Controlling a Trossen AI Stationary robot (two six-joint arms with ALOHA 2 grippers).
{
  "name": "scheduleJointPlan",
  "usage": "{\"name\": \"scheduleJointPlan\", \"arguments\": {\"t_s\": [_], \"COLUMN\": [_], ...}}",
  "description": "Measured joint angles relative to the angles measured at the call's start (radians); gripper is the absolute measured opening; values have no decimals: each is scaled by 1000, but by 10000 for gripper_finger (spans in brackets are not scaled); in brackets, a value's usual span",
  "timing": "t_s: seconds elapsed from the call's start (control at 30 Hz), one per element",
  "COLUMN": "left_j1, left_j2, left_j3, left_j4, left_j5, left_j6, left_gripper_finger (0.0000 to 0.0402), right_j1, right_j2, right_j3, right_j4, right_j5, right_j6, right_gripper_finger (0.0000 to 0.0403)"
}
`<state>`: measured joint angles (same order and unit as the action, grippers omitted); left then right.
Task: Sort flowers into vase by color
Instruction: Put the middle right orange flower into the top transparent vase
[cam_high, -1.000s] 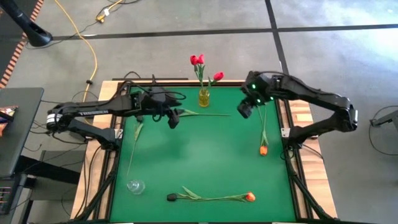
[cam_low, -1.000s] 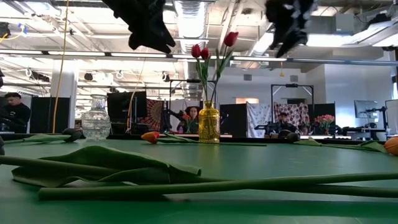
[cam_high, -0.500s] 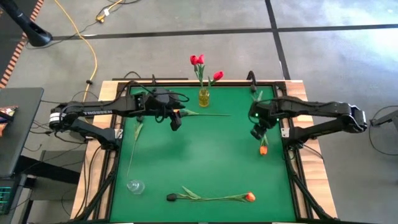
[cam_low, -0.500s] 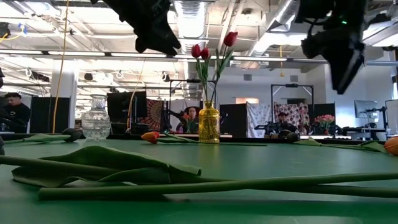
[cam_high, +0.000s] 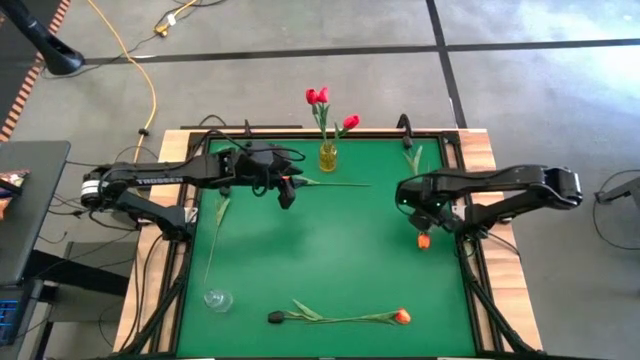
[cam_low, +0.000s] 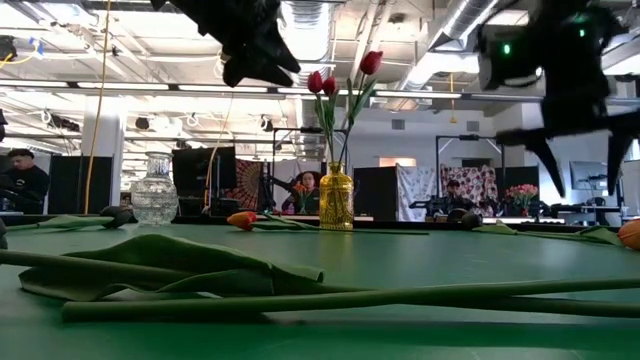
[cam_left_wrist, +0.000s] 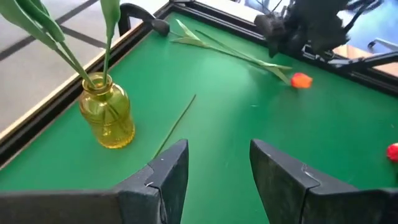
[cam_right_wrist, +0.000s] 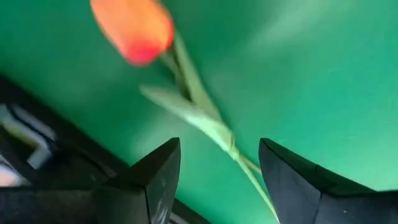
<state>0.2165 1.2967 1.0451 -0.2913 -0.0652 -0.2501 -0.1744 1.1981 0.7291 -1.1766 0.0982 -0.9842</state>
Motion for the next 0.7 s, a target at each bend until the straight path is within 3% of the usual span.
{"name": "scheduleJointPlan", "arguments": {"t_s": [0.27, 0.7], "left_j1": [0, -2], "left_j2": [0, 0], "left_j3": [0, 0], "left_j4": [-4, -13], "left_j5": [-1, 1], "left_j6": [-34, -61], "left_gripper_finger": [159, 159], "right_j1": [-53, -81], "right_j2": [66, 209], "right_j3": [-92, -103], "right_j4": [146, 202], "right_j5": [113, 91], "right_j6": [-189, -281], "right_gripper_finger": [244, 243]}}
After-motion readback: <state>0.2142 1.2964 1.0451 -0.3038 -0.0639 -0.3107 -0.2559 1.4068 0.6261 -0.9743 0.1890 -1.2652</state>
